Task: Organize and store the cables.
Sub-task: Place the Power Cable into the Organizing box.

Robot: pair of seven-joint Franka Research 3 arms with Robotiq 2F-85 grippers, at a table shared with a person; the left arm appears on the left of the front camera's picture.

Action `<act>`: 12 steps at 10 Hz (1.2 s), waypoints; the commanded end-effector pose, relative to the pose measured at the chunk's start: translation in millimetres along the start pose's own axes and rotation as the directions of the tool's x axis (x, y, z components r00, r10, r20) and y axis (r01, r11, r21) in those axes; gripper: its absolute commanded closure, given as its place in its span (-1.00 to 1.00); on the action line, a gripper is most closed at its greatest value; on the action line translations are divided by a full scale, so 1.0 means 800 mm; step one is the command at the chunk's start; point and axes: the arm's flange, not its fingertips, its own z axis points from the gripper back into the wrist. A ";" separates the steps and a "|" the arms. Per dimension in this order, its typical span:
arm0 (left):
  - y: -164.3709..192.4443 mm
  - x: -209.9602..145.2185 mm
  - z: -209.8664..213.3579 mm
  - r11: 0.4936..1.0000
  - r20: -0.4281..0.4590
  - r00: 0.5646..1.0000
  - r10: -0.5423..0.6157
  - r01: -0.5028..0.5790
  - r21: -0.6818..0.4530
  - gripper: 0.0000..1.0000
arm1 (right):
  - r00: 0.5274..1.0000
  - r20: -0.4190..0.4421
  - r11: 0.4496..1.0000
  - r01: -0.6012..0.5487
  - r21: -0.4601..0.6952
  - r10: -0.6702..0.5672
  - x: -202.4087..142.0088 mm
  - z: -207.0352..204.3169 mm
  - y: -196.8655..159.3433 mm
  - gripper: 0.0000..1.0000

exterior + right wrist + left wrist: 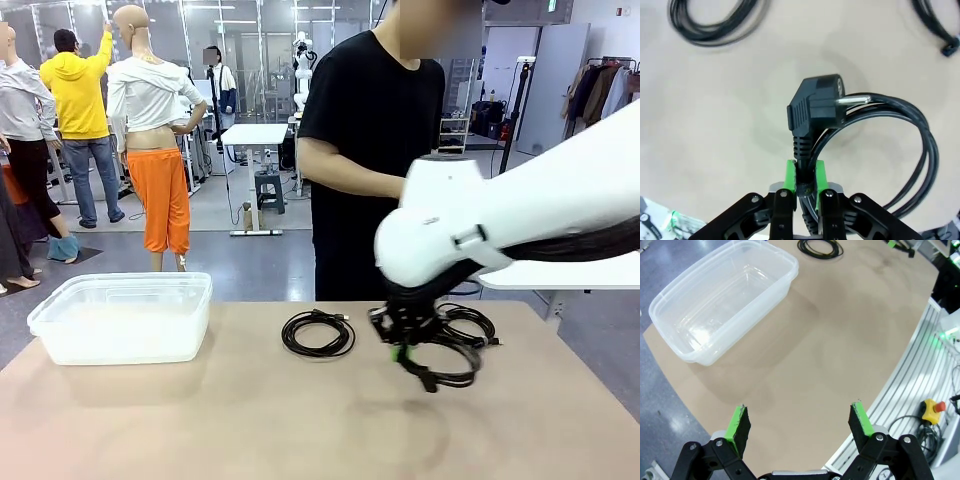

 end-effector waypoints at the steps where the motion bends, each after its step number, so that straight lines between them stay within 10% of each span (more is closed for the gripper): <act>1: 0.000 0.000 0.001 1.000 0.011 1.000 -0.004 0.004 -0.007 -1.00 | 0.998 -0.040 0.999 -0.045 -0.022 0.045 0.030 -0.020 0.062 0.92; 7: 0.000 0.000 0.001 1.000 0.011 1.000 -0.004 0.004 -0.007 -1.00 | 0.954 -0.106 0.956 -0.268 0.118 0.280 0.012 -0.072 0.224 0.92; 12: 0.000 0.000 0.001 1.000 0.011 1.000 -0.004 0.004 -0.007 -1.00 | 0.948 -0.098 0.948 -0.290 0.134 0.303 -0.004 -0.102 0.258 0.92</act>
